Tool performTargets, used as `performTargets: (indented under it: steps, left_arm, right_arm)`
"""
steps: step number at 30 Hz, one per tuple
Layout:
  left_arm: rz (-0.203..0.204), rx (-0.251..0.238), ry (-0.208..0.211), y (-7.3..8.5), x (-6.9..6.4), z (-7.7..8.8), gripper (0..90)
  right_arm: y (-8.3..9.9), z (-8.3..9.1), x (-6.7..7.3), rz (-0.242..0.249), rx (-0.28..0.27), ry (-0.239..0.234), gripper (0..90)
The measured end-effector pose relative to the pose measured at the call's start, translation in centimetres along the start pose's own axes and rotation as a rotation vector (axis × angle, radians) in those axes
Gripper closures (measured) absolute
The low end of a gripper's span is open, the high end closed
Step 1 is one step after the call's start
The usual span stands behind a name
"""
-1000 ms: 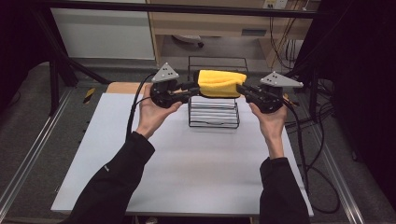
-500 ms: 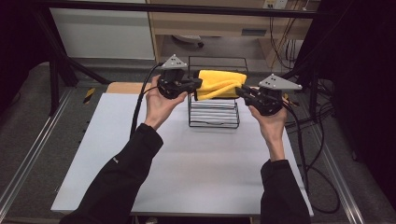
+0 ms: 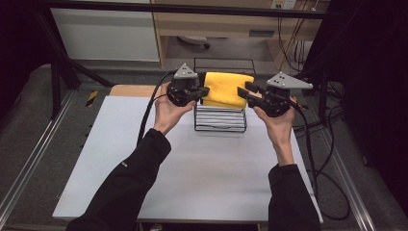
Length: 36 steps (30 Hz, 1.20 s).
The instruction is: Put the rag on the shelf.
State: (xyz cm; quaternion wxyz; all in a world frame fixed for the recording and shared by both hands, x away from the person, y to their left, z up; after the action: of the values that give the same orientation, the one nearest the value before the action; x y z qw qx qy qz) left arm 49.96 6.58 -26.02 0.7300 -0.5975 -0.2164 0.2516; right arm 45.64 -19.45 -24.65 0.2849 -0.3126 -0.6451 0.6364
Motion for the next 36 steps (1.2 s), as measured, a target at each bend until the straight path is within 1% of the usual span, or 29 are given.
performTargets:
  steps: [2,4,6,7,9,12,14,17,19,22,24,26,28,30,32,36]
  left_arm:
    - [-0.004,0.007,-0.002,0.4,0.0,-0.3,89.8]
    - [-0.004,0.005,-0.002,0.7,0.0,-0.5,89.7]
    - [-0.008,0.004,-0.001,1.0,0.1,-0.7,89.7]
    - [-0.009,0.004,-0.002,1.0,0.1,-0.8,89.7]
    - [-0.012,0.009,-0.006,1.2,0.2,-1.0,89.7]
    - [-0.014,0.010,-0.009,1.6,0.4,-1.4,89.7]
    - [-0.018,0.013,-0.013,1.9,0.5,-1.7,89.7]
    - [-0.006,0.005,-0.018,2.1,0.8,-2.1,89.6]
    - [0.004,0.000,-0.014,2.2,0.9,-2.3,89.6]
    - [0.003,0.002,-0.005,2.2,0.8,-2.1,89.2]
    - [0.004,0.006,0.006,2.0,0.7,-1.7,87.0]
    - [0.004,0.002,0.016,1.8,0.5,-1.2,83.2]
    - [0.018,-0.002,0.027,1.7,0.3,-0.7,77.9]
    - [0.019,0.000,0.031,1.7,0.2,-0.1,72.3]
    - [0.008,0.012,0.026,1.6,0.1,0.5,66.4]
    - [-0.003,0.018,0.008,1.7,0.1,1.7,54.4]
  right_arm:
    - [0.3,-0.4,0.0,-0.013,0.025,0.001,70.8]
    - [1.0,-0.7,-0.2,-0.014,0.047,0.025,79.5]
    - [2.0,-1.0,-0.5,-0.045,0.075,0.023,83.5]
    - [2.7,-1.2,-0.6,-0.049,0.095,0.029,85.5]
    - [3.7,-1.5,-0.9,-0.060,0.112,0.036,87.6]
    - [4.9,-1.6,-1.4,-0.079,0.118,0.058,89.4]
    - [5.3,-1.7,-1.8,-0.081,0.120,0.074,89.7]
    - [5.6,-2.0,-2.3,-0.075,0.126,0.095,89.7]
    - [5.6,-2.0,-2.4,-0.080,0.122,0.098,89.4]
    - [5.5,-2.0,-2.4,-0.082,0.120,0.093,88.2]
    - [5.4,-1.7,-2.3,-0.077,0.116,0.084,86.3]
    - [5.1,-1.4,-2.0,-0.078,0.111,0.072,84.0]
    - [4.8,-1.0,-1.8,-0.079,0.105,0.058,80.8]
    - [4.4,-0.6,-1.5,-0.082,0.103,0.047,76.6]
    - [3.9,-0.2,-1.3,-0.082,0.106,0.036,74.0]
    - [3.1,0.5,-1.0,-0.088,0.104,0.035,64.3]
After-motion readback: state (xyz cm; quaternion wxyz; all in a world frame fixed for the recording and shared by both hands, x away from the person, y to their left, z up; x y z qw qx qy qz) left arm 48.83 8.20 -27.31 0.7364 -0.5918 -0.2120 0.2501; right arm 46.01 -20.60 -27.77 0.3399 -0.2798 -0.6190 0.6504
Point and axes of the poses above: each handheld gripper's, and its own axes: z roughly backward along the jaws, y roughly out of its underside, x roughly to its left, the point moved 1 cm from there along -z, roughly forward along the jaws, and after that the axes turned 14 degrees about -x, right-handed, at the moved point
